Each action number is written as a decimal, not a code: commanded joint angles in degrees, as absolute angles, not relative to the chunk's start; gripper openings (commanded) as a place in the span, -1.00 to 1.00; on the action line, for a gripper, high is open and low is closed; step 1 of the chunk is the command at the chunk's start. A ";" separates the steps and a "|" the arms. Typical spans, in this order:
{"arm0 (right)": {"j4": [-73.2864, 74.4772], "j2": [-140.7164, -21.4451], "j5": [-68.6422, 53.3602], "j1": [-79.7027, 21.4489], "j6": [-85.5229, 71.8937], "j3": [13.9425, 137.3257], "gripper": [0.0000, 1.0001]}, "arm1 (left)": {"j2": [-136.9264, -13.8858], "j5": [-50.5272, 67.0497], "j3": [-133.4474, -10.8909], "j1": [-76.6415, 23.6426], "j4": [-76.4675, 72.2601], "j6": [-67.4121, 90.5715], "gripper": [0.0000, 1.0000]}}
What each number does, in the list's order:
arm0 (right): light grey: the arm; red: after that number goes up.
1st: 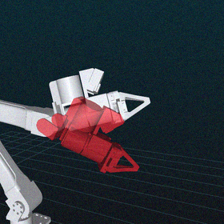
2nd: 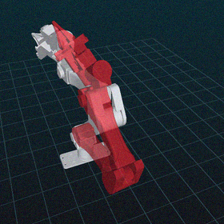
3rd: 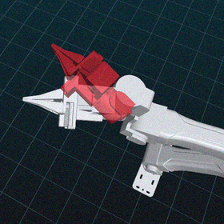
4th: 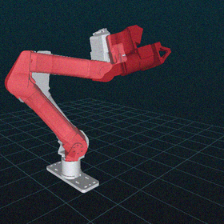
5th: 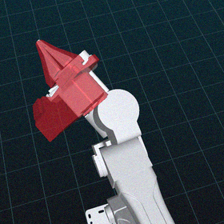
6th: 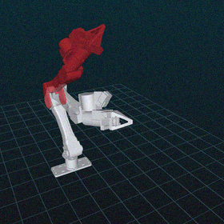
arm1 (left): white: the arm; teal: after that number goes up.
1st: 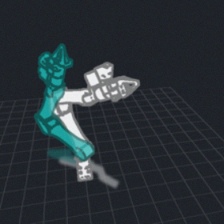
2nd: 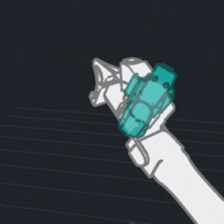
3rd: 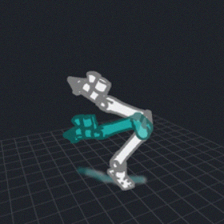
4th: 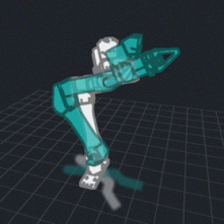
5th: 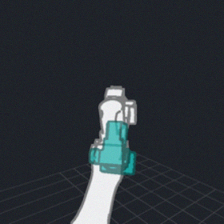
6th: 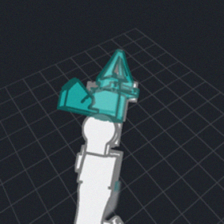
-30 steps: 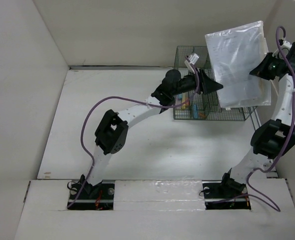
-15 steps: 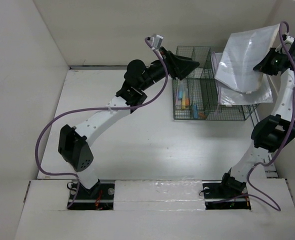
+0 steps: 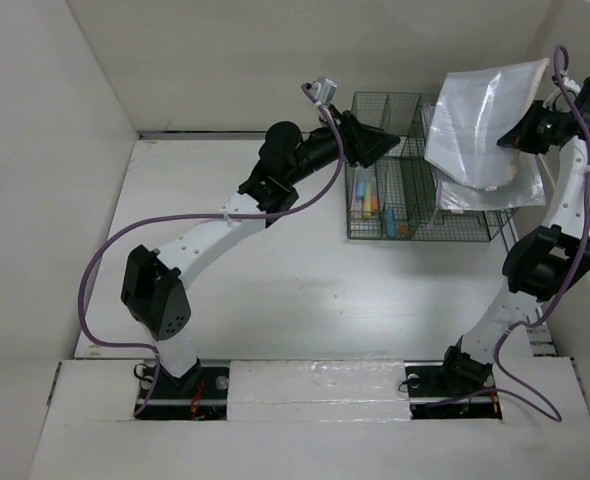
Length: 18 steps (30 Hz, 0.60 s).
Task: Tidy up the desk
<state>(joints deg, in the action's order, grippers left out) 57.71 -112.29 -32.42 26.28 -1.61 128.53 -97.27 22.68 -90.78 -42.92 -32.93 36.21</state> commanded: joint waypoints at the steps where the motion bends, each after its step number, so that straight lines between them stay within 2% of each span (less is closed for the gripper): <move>1: 59.06 -112.42 -37.09 26.63 1.49 129.29 -1.00 | -99.83 21.99 -94.73 -43.07 -29.66 34.37 0.13; 5: 58.18 -110.14 -37.18 26.63 1.85 127.18 -1.00 | -107.30 17.94 -104.19 -44.20 -17.95 31.56 0.15; 6: 58.10 -109.60 -37.00 26.63 1.76 126.74 -0.87 | -109.05 17.67 -106.41 -44.21 -15.58 31.20 0.17; 7: 57.57 -109.16 -36.91 26.63 1.58 125.78 -0.55 | -112.55 17.32 -108.44 -44.21 -12.08 31.20 0.20; 8: 56.70 -108.12 -36.48 26.63 1.32 125.16 -0.32 | -115.55 17.58 -112.11 -44.21 -9.69 31.55 0.21; 9: 56.69 -107.67 -35.95 26.63 1.32 124.63 -0.32 | -115.58 17.58 -113.71 -44.21 -9.67 31.55 0.21; 10: 56.52 -107.23 -35.34 26.63 1.14 124.28 -0.12 | -117.93 18.01 -114.86 -44.82 -8.80 31.81 0.23; 12: 56.42 -106.61 -33.50 26.63 1.14 124.36 0.09 | -121.35 17.93 -119.68 -46.05 -6.35 31.64 0.25; 16: 56.86 -105.82 -31.03 26.63 0.44 126.03 0.41 | -122.78 18.28 -122.78 -46.05 -5.63 32.34 0.26; 18: 56.69 -104.34 -28.76 26.63 0.18 126.91 0.46 | -122.78 17.76 -123.92 -46.05 -5.28 32.87 0.26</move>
